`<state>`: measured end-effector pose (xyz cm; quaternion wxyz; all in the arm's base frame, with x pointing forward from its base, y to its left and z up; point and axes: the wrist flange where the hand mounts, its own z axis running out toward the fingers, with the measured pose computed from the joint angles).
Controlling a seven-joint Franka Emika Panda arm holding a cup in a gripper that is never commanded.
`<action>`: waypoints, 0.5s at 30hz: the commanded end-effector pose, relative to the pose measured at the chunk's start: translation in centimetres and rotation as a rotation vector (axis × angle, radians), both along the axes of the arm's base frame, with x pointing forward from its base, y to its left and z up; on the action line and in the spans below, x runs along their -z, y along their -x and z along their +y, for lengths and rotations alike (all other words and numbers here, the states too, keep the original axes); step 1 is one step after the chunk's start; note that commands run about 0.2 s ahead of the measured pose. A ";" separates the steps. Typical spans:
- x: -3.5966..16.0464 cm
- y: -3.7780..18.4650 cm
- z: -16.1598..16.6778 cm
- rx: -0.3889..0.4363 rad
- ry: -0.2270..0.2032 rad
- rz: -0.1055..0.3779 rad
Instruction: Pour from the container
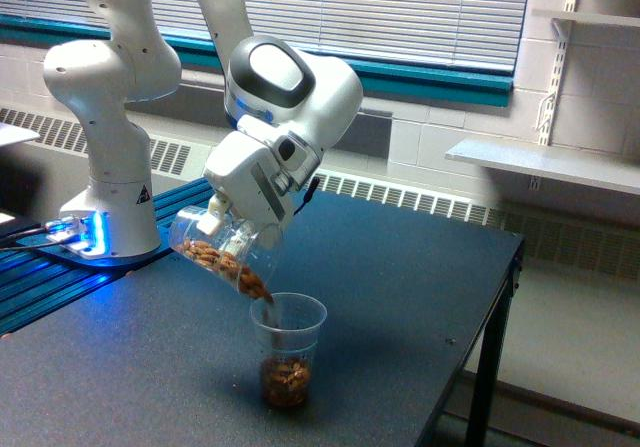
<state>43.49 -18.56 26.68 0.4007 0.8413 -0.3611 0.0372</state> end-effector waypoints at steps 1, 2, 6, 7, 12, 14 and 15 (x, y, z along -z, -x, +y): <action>-0.1 -0.2 -0.1 -0.014 -0.004 0.034; -0.1 -0.2 -0.1 -0.013 -0.003 0.036; -0.3 -0.4 -0.2 -0.016 0.002 0.043; -0.3 -0.4 -0.3 -0.018 0.005 0.045; -0.5 -0.7 -0.4 -0.019 0.009 0.051; -0.5 -0.7 -0.5 -0.019 0.011 0.052; -0.5 -0.8 -0.5 -0.019 0.012 0.053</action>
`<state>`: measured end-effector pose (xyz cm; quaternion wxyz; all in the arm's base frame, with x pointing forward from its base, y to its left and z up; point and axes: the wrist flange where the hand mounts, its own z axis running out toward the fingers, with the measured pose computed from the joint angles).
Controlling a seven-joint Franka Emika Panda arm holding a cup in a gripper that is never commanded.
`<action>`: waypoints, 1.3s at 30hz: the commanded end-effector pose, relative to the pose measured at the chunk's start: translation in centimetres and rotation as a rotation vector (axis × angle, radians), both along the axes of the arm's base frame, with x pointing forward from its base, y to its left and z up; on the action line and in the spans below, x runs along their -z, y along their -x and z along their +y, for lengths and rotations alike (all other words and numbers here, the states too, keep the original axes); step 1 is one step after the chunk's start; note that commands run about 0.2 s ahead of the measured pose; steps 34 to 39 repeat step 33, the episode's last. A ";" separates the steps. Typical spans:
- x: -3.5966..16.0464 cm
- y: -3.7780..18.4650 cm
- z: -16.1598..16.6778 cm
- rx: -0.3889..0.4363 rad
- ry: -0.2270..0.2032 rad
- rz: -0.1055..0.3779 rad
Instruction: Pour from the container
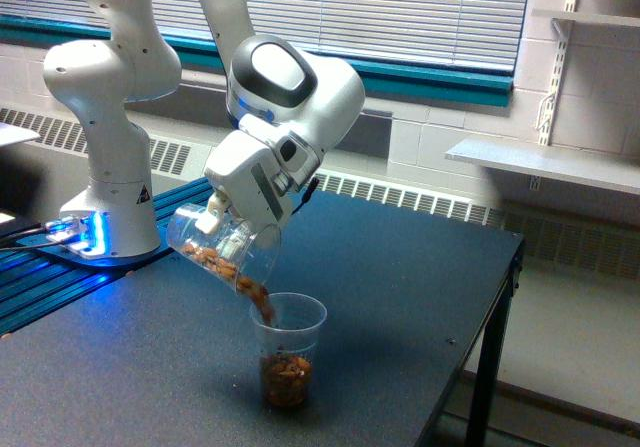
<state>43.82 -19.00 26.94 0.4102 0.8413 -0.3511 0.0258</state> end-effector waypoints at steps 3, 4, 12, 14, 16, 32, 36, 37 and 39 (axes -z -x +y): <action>-0.3 -0.5 -0.1 -0.011 0.005 0.021; -0.3 -0.6 -0.1 -0.012 0.006 0.022; -0.3 -0.7 -0.2 -0.012 0.005 0.023; -0.3 -0.8 -0.3 -0.014 0.003 0.026; -0.4 -0.8 -0.3 -0.013 0.001 0.026; -0.8 -1.3 -0.8 -0.025 -0.016 0.008; -0.9 -1.3 -0.8 -0.025 -0.015 0.007; -0.9 -1.3 -0.8 -0.025 -0.015 0.007; -0.9 -1.3 -0.8 -0.025 -0.015 0.007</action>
